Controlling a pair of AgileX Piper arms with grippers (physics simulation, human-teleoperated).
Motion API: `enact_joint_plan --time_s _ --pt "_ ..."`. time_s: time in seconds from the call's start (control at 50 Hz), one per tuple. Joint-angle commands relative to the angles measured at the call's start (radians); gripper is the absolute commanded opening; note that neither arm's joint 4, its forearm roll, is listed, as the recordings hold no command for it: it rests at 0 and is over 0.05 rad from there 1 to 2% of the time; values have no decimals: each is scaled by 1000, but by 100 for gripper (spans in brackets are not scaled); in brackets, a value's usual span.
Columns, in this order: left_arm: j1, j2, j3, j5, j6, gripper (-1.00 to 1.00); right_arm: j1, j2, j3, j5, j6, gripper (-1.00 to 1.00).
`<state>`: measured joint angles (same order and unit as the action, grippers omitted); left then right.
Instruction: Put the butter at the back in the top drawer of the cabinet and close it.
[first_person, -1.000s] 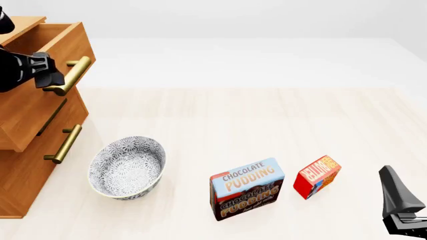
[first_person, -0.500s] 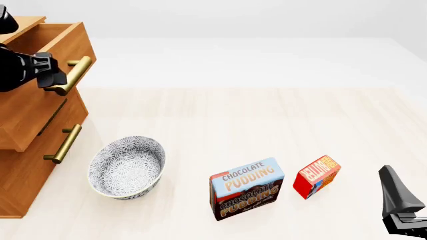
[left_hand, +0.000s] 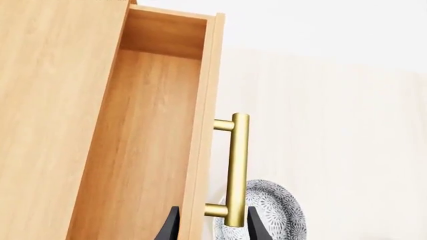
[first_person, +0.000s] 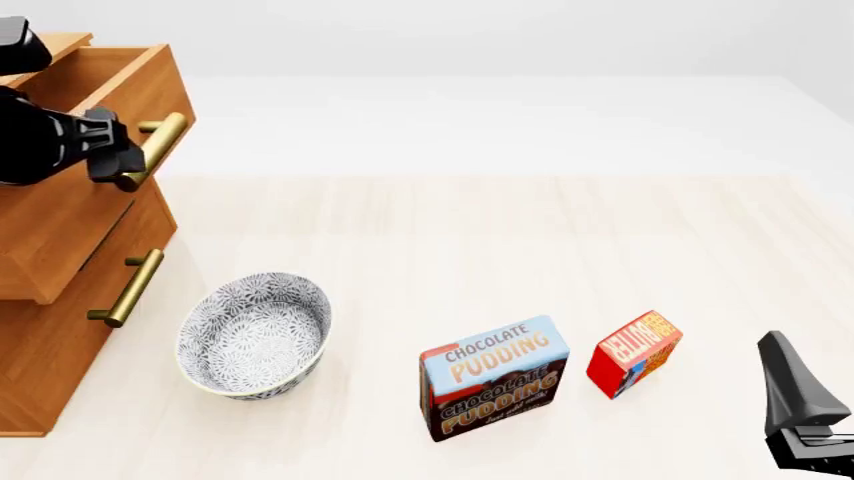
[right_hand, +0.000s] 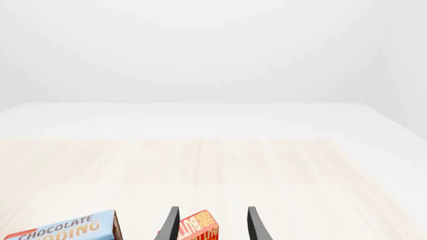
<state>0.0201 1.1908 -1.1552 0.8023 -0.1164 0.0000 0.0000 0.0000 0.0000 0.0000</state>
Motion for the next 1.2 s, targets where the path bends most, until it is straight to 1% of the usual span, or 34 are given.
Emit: enact_joint_plan --time_s 0.02,0.42,1.2 --pt "-10 51 39 -13 4 100 0 0 0 0 0 100" --pt "-38 56 54 -26 1 100 0 0 0 0 0 100" --pt "-99 59 40 -17 -16 100 0 0 0 0 0 100"
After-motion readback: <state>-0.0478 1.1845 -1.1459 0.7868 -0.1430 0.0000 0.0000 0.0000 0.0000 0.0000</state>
